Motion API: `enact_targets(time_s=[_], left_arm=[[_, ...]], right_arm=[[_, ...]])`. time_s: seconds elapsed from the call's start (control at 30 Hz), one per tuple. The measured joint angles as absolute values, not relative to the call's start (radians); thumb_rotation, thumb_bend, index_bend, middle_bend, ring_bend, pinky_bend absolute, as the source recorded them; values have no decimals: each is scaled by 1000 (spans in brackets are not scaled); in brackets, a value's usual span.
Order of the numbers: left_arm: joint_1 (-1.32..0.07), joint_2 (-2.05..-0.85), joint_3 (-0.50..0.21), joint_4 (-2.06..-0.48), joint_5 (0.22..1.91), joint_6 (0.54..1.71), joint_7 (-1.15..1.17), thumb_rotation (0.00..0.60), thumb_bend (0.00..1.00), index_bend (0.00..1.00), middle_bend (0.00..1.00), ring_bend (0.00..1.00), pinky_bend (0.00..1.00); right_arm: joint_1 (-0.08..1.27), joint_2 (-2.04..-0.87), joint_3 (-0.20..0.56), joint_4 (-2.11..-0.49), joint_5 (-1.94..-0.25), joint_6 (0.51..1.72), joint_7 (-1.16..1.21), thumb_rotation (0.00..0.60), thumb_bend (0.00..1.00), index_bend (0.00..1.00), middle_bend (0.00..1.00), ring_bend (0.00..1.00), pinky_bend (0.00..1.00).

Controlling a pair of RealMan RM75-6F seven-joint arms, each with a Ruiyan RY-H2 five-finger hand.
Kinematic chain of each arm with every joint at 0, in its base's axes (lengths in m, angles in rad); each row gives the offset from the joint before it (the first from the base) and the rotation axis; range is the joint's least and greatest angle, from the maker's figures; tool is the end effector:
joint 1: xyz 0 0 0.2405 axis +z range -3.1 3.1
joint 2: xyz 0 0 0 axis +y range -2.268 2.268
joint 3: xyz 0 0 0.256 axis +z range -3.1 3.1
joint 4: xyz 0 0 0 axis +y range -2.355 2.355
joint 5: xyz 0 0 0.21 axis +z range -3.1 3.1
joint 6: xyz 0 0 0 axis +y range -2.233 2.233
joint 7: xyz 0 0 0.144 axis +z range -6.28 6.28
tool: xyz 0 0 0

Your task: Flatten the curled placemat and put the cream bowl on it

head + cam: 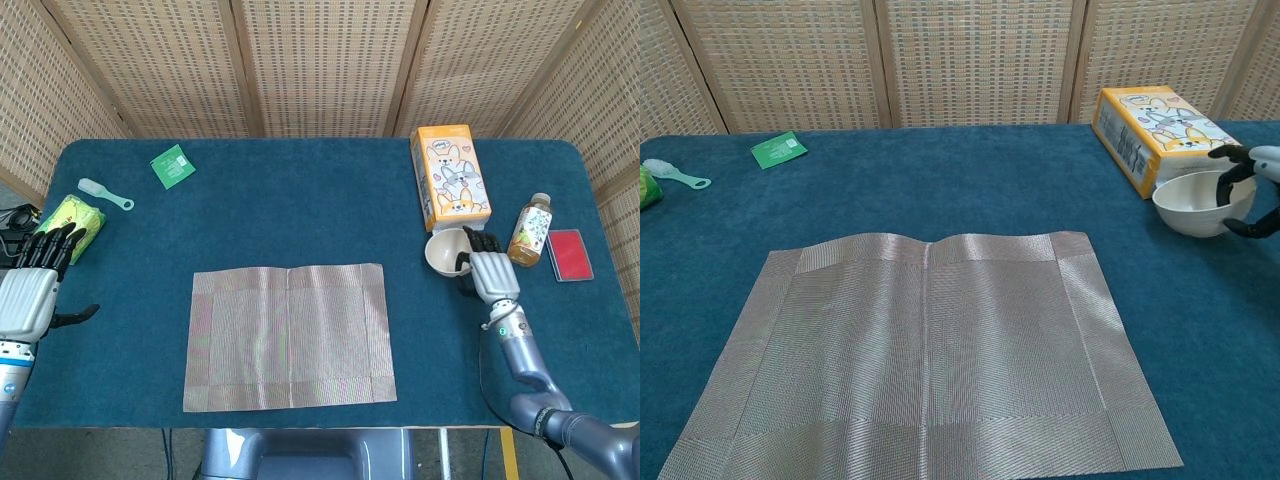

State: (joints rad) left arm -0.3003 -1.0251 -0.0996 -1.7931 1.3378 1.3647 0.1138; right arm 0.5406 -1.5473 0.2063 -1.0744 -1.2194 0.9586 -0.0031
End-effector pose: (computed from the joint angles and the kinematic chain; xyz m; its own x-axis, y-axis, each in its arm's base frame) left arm -0.2564 0.2473 0.1693 0.3991 0.0096 0.9169 0.9144 -0.0788 -0.3972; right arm -0.2929 -0.3590 0.0403 0.3921 -0.1877 0.9006 -0.9196 -0.0535 0.3893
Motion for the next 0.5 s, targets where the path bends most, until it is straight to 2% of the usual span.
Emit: enact_targets(time_s=[0.2,0.5], left_arm=[[-299,-1021,-103,-1793,1342,1357,100,600,0,0,0,0,0],[-298,-1016,-106,-1793,1352,1345,86,600,0,0,0,0,0]], right_arm=[[492,-1473,195,-1228,-1315,1126,39,600,628,703,0,0,0],[486,-1311,175,-1548,-1491,1193,97,600,622,702,0,0,0]])
